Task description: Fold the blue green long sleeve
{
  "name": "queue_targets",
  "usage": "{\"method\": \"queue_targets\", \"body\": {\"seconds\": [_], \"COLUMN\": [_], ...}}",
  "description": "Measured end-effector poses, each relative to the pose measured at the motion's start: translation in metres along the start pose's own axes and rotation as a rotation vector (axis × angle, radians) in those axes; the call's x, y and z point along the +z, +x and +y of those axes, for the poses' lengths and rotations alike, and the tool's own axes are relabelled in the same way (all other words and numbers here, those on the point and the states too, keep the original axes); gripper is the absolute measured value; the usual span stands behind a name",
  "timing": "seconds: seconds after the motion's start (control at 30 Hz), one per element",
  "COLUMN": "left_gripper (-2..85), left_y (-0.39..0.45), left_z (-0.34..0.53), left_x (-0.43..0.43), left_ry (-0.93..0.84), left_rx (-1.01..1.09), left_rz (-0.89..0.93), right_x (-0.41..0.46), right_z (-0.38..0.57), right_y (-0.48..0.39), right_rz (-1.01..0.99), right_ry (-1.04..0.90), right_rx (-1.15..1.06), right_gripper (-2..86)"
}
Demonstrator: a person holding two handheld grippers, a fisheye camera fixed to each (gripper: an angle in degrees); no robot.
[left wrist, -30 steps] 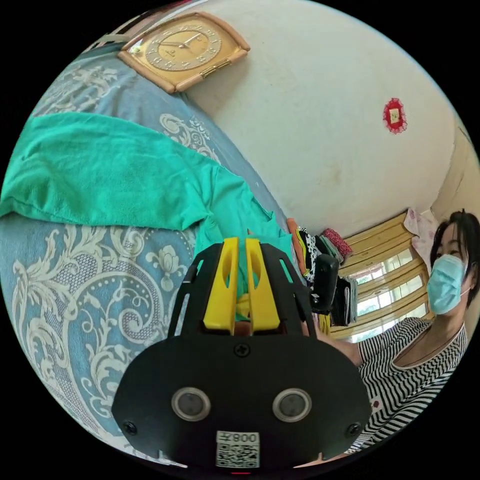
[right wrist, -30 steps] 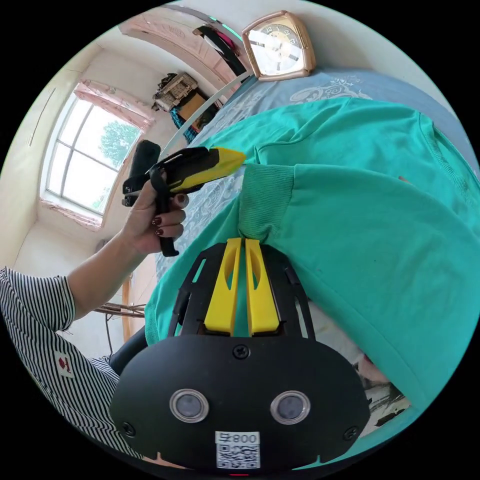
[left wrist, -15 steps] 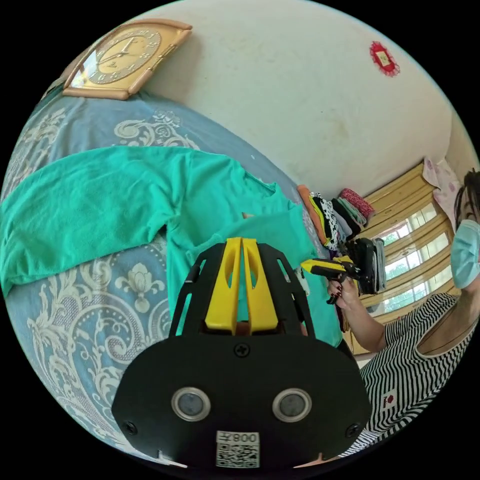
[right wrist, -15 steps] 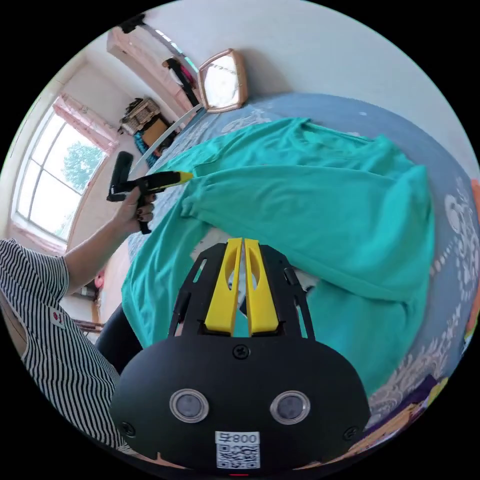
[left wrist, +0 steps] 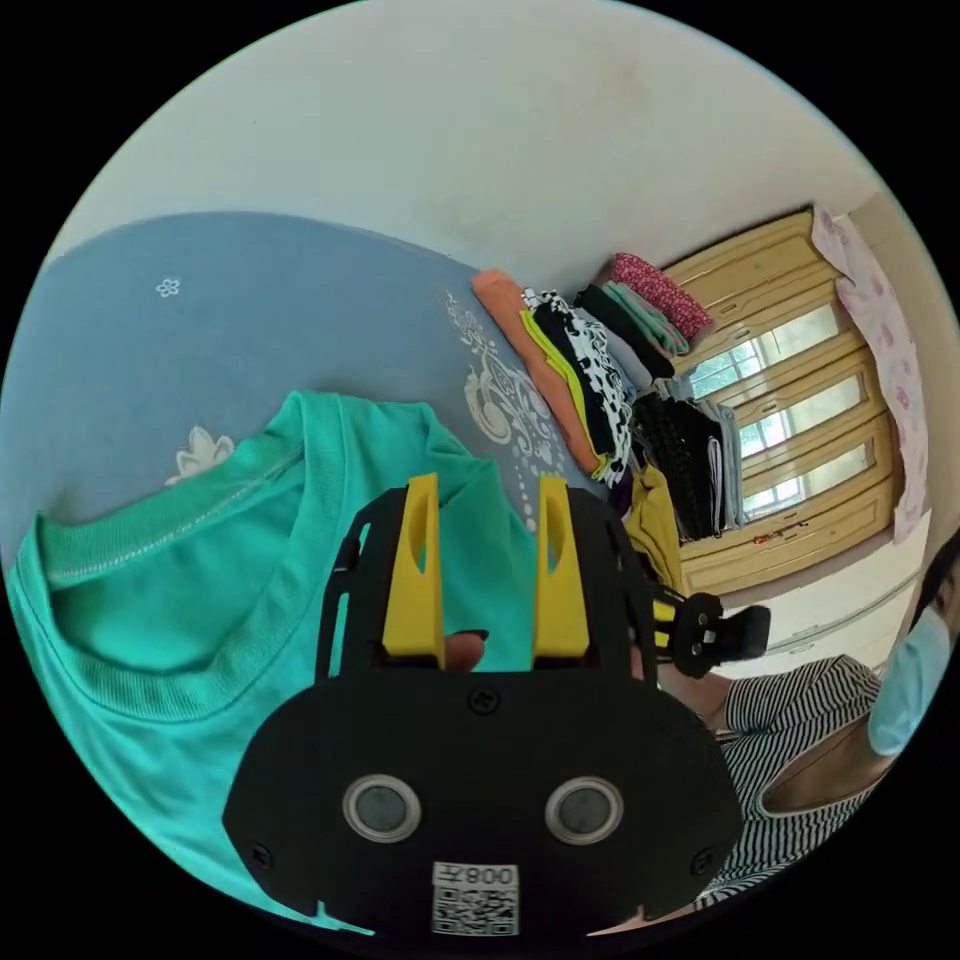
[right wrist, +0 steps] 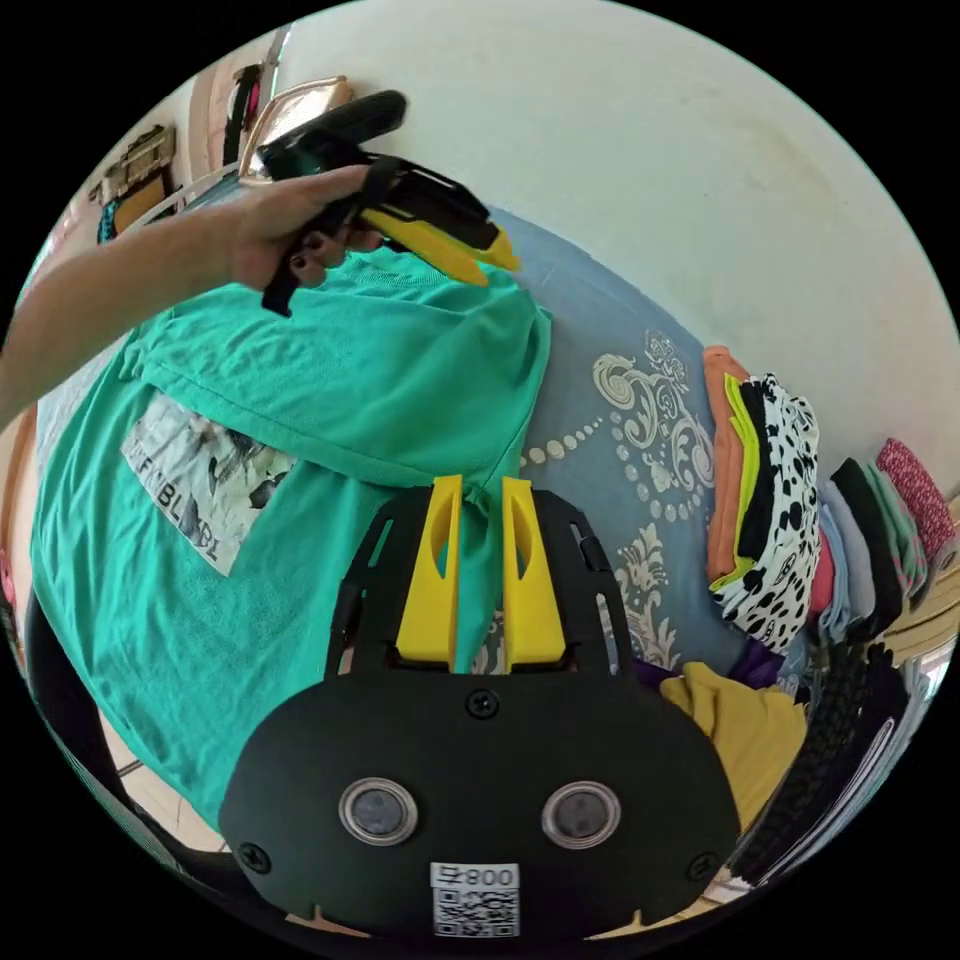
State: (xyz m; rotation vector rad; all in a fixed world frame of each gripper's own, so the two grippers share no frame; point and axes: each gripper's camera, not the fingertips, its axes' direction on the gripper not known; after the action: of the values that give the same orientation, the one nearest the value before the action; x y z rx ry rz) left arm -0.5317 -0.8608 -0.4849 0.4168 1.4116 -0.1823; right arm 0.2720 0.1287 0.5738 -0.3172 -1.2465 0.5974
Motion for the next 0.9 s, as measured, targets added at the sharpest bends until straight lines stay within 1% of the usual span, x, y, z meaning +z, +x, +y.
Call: {"method": "queue_targets", "body": {"seconds": [0.1,0.17,0.2,0.3,0.37,0.5,0.53,0.63,0.67,0.77,0.9], "left_gripper": [9.6,4.9,4.3,2.4,1.8,1.6,1.6,2.0,2.2,2.6,2.8], "left_y": [-0.02,-0.031,-0.033,-0.036,-0.032,-0.032,-0.036,-0.046,-0.048,-0.046,-0.039], "left_z": [-0.029,-0.044,-0.047,-0.058,-0.067,-0.087,-0.093,-0.103,-0.105,-0.111,-0.116], "left_x": [0.034,0.06,0.065,0.081,0.086,0.108,0.12,0.151,0.159,0.168,0.164], "left_ry": [-0.034,-0.081,-0.093,-0.061,0.012,0.013,-0.009,-0.066,-0.068,-0.033,0.028], "left_rx": [-0.09,-0.12,-0.125,-0.11,-0.061,-0.009,-0.019,-0.057,-0.059,-0.038,-0.002], "left_rz": [0.005,0.048,0.053,0.127,0.208,0.256,0.246,0.142,0.139,0.086,0.089], "right_x": [0.003,0.003,0.003,-0.005,-0.016,-0.042,-0.042,-0.035,-0.035,-0.042,-0.058], "right_z": [0.001,0.001,0.0,0.003,0.009,0.032,0.036,0.038,0.037,0.036,0.041], "right_y": [-0.006,-0.006,-0.006,-0.003,0.007,0.051,0.06,0.067,0.068,0.074,0.085], "right_rz": [0.014,0.005,0.0,0.012,-0.015,-0.149,-0.179,-0.197,-0.193,-0.192,-0.209], "right_ry": [0.002,0.002,-0.004,0.01,0.04,0.134,0.134,0.08,0.075,0.063,0.065], "right_rx": [-0.049,-0.061,-0.066,-0.066,-0.026,0.166,0.199,0.237,0.238,0.254,0.291], "right_gripper": [6.8,6.0,5.4,2.3,1.5,0.7,0.6,0.4,0.4,0.4,0.3]}}
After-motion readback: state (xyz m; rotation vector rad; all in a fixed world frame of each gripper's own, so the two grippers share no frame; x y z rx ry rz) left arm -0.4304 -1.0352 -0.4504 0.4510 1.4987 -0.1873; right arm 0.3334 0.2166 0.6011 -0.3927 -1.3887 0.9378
